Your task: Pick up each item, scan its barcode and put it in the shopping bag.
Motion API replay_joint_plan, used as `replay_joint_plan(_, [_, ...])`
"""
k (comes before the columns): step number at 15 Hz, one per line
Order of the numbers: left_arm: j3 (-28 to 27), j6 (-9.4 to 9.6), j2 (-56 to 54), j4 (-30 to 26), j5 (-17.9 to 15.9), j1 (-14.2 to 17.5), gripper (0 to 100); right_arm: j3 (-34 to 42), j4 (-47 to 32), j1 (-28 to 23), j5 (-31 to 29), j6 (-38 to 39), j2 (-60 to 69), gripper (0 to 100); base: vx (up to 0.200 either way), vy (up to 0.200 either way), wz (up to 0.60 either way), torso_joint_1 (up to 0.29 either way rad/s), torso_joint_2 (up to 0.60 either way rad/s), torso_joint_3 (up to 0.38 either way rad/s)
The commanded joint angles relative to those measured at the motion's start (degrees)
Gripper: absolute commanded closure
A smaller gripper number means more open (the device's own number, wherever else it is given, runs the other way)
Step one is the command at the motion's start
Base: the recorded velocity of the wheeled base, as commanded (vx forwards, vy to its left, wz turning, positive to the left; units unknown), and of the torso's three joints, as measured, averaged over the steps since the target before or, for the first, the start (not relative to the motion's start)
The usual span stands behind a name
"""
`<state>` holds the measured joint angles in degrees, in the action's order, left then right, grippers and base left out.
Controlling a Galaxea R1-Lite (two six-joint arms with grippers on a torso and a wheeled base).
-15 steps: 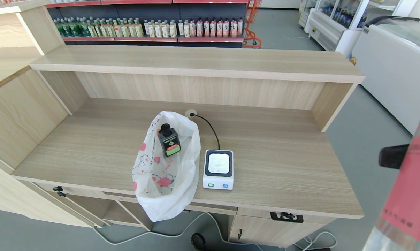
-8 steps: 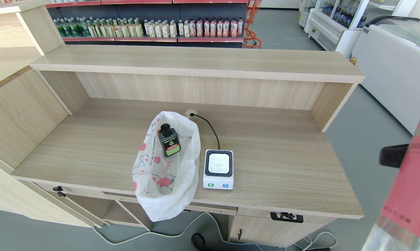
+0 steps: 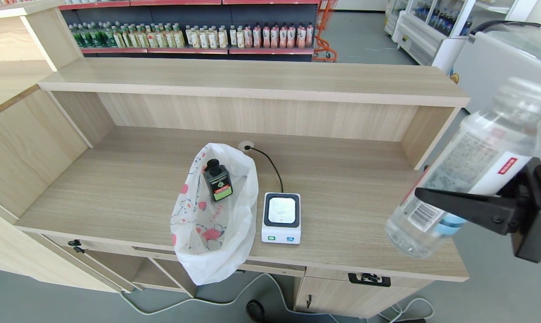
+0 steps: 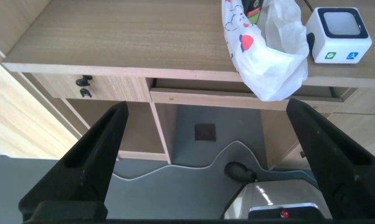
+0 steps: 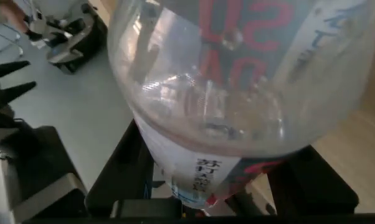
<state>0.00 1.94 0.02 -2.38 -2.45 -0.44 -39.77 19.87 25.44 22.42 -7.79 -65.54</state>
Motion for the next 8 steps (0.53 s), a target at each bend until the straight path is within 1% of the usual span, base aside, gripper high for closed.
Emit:
replay_joint_plan(1, [0.0,0.00,0.0,0.0,0.0,0.0,0,5.3,6.0,-5.2,-6.0,-7.7,-5.6,100,0.000,0.000,0.00,0.000,0.00,0.000])
replay_joint_plan(2, [0.0,0.00,0.0,0.0,0.0,0.0,0,6.1,7.4,-5.5,-9.3,-11.9,-7.1,100,0.000,0.000,0.00,0.000,0.00,0.000])
replay_joint_plan(4, [0.0,0.00,0.0,0.0,0.0,0.0,0,6.5,9.0,-5.5,-9.7,-17.2,-8.7,100,0.000,0.000,0.00,0.000,0.00,0.000])
replay_joint_plan(5, [0.0,0.00,0.0,0.0,0.0,0.0,0,6.8,10.4,-5.9,-9.7,-21.1,-10.0,100,0.000,0.000,0.00,0.000,0.00,0.000])
replay_joint_plan(8, [0.0,0.00,0.0,0.0,0.0,0.0,0,10.1,16.3,-7.3,-9.6,-28.1,-11.5,100,0.000,0.000,0.00,0.000,0.00,0.000])
